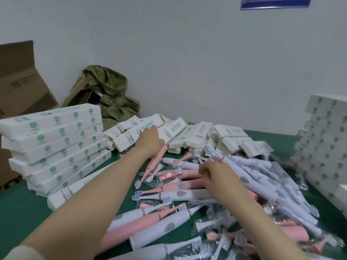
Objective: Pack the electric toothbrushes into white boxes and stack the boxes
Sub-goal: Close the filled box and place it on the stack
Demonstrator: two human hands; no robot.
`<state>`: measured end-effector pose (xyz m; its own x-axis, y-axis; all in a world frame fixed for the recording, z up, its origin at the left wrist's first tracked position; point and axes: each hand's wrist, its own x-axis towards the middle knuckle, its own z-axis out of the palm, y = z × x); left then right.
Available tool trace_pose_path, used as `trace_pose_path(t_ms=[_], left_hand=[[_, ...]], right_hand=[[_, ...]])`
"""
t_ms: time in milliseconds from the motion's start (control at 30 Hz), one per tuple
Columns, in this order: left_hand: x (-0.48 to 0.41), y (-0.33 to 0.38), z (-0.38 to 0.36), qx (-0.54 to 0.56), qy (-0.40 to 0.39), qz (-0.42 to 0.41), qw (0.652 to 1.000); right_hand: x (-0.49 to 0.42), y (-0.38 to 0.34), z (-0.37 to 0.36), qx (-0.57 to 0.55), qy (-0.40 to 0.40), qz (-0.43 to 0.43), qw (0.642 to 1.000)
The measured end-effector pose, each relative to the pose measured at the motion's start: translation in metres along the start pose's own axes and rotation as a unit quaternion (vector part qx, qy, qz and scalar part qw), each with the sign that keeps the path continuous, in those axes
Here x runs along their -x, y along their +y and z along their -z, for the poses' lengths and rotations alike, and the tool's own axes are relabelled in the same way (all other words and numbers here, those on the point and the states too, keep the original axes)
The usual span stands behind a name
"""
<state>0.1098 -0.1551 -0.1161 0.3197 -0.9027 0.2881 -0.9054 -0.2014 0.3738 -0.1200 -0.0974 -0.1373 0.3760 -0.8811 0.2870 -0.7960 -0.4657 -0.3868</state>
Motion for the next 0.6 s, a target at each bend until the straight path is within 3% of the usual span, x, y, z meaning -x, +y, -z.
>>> trace_pose_path(t_ms=[333, 500, 600], left_hand=[[-0.050, 0.001, -0.041, -0.076, 0.033, 0.059, 0.995], [-0.046, 0.006, -0.041, 0.026, 0.105, 0.042, 0.993], [-0.034, 0.016, -0.019, 0.166, 0.193, 0.026, 0.967]], right_hand=[[-0.004, 0.009, -0.009, 0.031, 0.021, 0.007, 0.999], [-0.007, 0.016, -0.007, 0.012, 0.027, -0.003, 1.000], [-0.009, 0.017, -0.007, 0.001, 0.031, -0.011, 0.999]])
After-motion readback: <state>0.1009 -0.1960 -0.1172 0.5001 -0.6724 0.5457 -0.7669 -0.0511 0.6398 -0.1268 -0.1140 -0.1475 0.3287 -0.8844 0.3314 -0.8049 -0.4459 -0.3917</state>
